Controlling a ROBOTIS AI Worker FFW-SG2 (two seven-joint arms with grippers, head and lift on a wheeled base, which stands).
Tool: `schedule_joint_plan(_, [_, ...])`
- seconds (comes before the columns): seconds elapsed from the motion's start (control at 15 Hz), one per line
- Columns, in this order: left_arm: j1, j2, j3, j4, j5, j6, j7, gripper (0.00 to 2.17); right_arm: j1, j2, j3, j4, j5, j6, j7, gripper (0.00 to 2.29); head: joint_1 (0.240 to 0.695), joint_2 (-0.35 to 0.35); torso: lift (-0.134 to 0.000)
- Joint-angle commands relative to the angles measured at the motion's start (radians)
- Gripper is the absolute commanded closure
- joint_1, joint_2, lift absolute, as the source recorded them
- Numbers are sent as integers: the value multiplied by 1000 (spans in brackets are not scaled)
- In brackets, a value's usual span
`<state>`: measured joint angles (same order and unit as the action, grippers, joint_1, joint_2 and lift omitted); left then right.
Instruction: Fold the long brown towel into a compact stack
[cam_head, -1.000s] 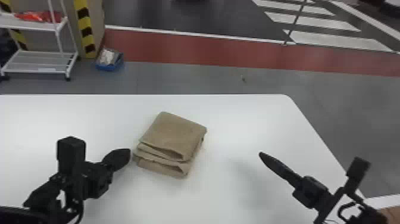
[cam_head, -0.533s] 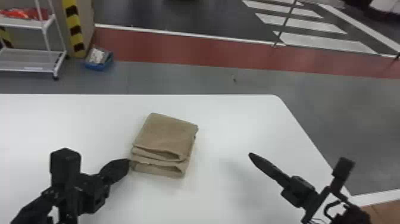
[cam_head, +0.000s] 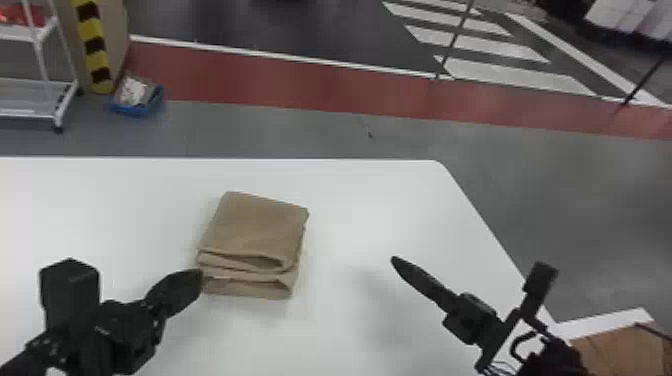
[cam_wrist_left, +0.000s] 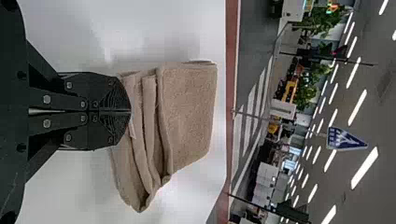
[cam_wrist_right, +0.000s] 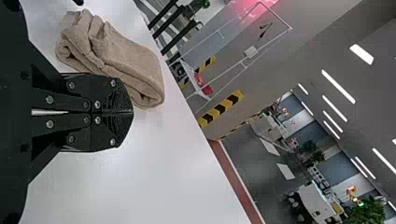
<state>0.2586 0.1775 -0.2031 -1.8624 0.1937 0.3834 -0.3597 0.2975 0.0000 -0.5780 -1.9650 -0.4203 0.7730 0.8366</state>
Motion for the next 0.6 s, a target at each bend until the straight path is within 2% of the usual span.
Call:
schedule_joint_plan(0.0, [-44, -3, 4, 55, -45, -83, 36, 2067, 0, 1, 1, 0, 0, -1, 1, 2206, 695, -307, -124])
schedule_joint_plan(0.07, [-68, -6, 4, 86, -68, -93, 42, 2067, 2, 1, 0, -2, 0, -1, 3, 2206, 695, -294, -124])
schedule_joint_plan(0.4, [-110, -4, 4, 152, -103, -53, 34, 2067, 9, 1, -10, -5, -14, -4, 9, 2206, 695, -259, -124])
schedule_joint_plan(0.53, [-108, -1, 5, 154, -92, -40, 28, 2067, 9, 1, -11, -5, -18, -4, 10, 2206, 695, -256, -124])
